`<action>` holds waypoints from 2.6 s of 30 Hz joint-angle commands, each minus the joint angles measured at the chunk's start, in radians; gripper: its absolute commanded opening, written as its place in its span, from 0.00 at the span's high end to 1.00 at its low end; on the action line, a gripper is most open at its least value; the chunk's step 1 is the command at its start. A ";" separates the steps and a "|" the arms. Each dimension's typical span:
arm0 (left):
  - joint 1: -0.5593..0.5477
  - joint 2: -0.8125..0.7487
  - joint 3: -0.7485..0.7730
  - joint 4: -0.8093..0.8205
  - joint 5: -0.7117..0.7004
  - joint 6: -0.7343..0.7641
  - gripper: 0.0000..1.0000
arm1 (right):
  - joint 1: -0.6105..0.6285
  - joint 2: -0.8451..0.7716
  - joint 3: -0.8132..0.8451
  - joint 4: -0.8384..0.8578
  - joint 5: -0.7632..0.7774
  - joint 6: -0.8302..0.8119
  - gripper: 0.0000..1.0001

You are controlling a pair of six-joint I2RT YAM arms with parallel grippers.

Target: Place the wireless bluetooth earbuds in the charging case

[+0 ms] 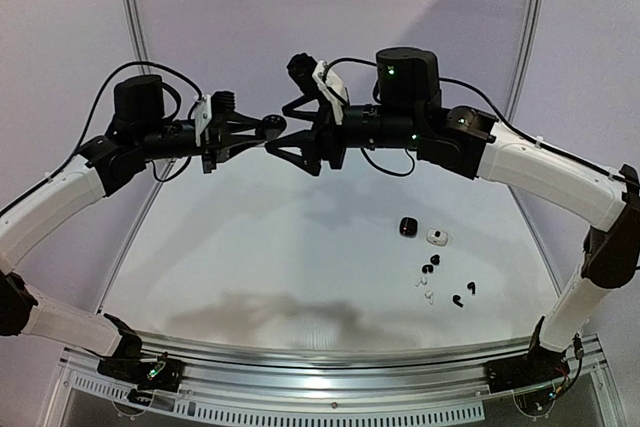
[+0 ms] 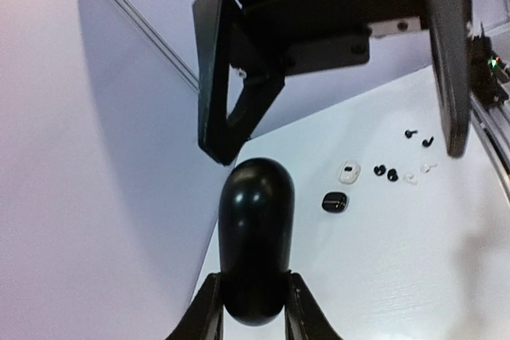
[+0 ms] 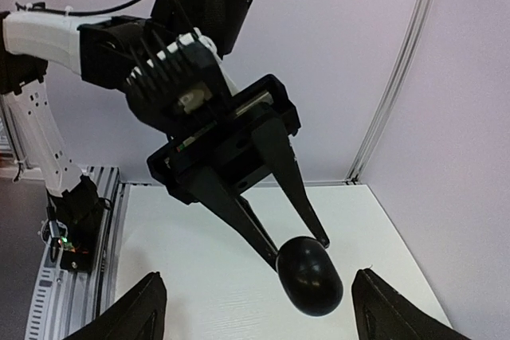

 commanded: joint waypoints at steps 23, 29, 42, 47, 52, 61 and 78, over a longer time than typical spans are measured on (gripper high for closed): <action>-0.019 -0.026 0.015 -0.148 -0.059 0.187 1.00 | 0.022 0.152 0.180 -0.186 0.105 -0.177 0.75; -0.014 -0.024 0.007 -0.118 -0.050 0.129 1.00 | 0.023 0.141 0.178 -0.188 0.089 -0.170 1.00; 0.139 -0.099 -0.217 0.445 0.332 -0.637 0.25 | -0.041 -0.063 -0.155 0.451 -0.165 0.171 1.00; 0.122 -0.050 -0.285 0.846 0.335 -0.938 0.32 | -0.041 -0.057 -0.196 0.614 -0.188 0.263 1.00; 0.045 -0.027 -0.287 0.940 0.246 -1.021 0.31 | -0.039 -0.025 -0.171 0.644 -0.193 0.306 1.00; -0.016 0.009 -0.239 0.980 0.174 -1.135 0.44 | -0.028 -0.009 -0.173 0.655 -0.185 0.302 1.00; -0.065 0.047 -0.226 1.035 0.131 -1.083 0.59 | -0.019 0.002 -0.174 0.594 -0.160 0.272 1.00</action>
